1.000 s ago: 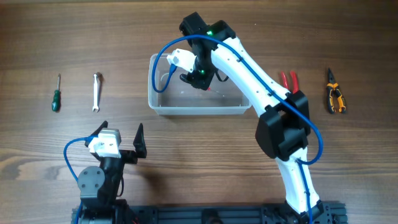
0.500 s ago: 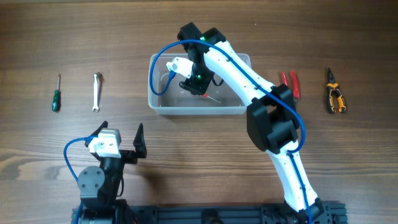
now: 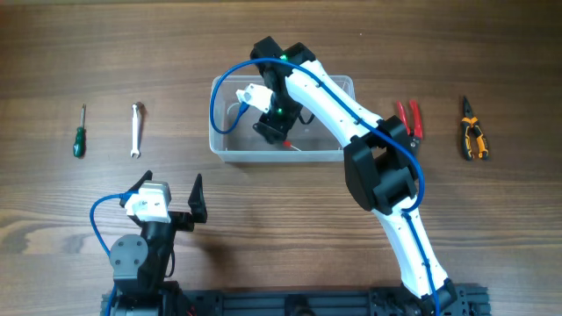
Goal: Pack container
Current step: 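Carry the screwdriver left over the container and release it inside, then move the right gripper back right over the orange-black pliers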
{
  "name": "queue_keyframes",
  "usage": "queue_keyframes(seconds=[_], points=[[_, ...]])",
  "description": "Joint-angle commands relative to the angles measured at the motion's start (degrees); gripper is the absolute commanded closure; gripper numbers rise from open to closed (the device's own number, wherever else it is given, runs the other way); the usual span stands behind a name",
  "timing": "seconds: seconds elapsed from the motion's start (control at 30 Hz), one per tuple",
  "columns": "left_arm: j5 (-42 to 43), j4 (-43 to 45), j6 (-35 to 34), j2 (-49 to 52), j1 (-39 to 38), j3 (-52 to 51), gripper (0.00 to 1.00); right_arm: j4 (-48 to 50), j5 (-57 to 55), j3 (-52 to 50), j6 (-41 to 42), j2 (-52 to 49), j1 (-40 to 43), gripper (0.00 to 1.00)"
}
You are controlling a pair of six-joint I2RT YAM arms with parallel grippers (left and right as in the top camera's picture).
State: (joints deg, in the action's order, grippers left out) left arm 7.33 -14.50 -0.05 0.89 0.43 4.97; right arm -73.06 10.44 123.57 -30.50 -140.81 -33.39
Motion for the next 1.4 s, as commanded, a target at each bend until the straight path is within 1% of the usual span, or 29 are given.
queue_keyframes(seconds=[0.0,0.2,0.3,0.5,0.57,0.7,0.77,0.83,0.9,1.03,1.1,1.23,1.37], points=[[0.5,0.3,0.9,-0.3,-0.3,-0.5,0.0,-2.5,-3.0,4.7,1.8,0.9,0.9,0.0],[0.5,0.3,0.9,-0.3,-0.3,-0.5,0.0,-6.7,-4.8,13.0,2.9,8.2,3.9,0.0],[0.5,0.3,0.9,-0.3,-0.3,-0.5,0.0,-8.5,-6.6,15.2,6.6,13.2,6.4,0.0],[0.5,0.3,0.9,-0.3,-0.3,-0.5,0.0,-10.6,-8.0,15.3,11.4,25.3,12.9,0.0],[0.5,0.3,0.9,-0.3,-0.3,-0.5,0.0,-12.9,-8.4,15.3,12.9,29.0,15.8,0.0],[0.5,0.3,0.9,-0.3,-0.3,-0.5,0.0,-19.1,-9.9,15.3,15.8,32.8,20.4,0.0],[0.5,0.3,0.9,-0.3,-0.3,-0.5,0.0,-19.1,-11.0,14.7,18.4,34.8,23.1,0.0],[0.5,0.3,0.9,-0.3,-0.3,-0.5,0.0,-19.1,-13.2,14.4,18.6,36.1,24.9,0.0],[0.5,0.3,0.9,-0.3,-0.3,-0.5,0.0,-19.1,-16.1,12.1,18.7,38.6,27.3,0.0],[0.5,0.3,0.9,-0.3,-0.3,-0.5,0.0,-19.1,-11.6,3.0,18.9,44.3,32.9,0.0],[0.5,0.3,0.9,-0.3,-0.3,-0.5,0.0,-18.8,-12.2,-3.6,19.0,47.0,36.0,0.0],[0.5,0.3,0.9,-0.3,-0.3,-0.5,0.0,-15.0,-11.8,-12.2,20.2,48.3,41.6,0.0],[0.5,0.3,0.9,-0.3,-0.3,-0.5,0.0,-7.9,-9.7,-21.6,20.1,48.1,45.7,0.0]])
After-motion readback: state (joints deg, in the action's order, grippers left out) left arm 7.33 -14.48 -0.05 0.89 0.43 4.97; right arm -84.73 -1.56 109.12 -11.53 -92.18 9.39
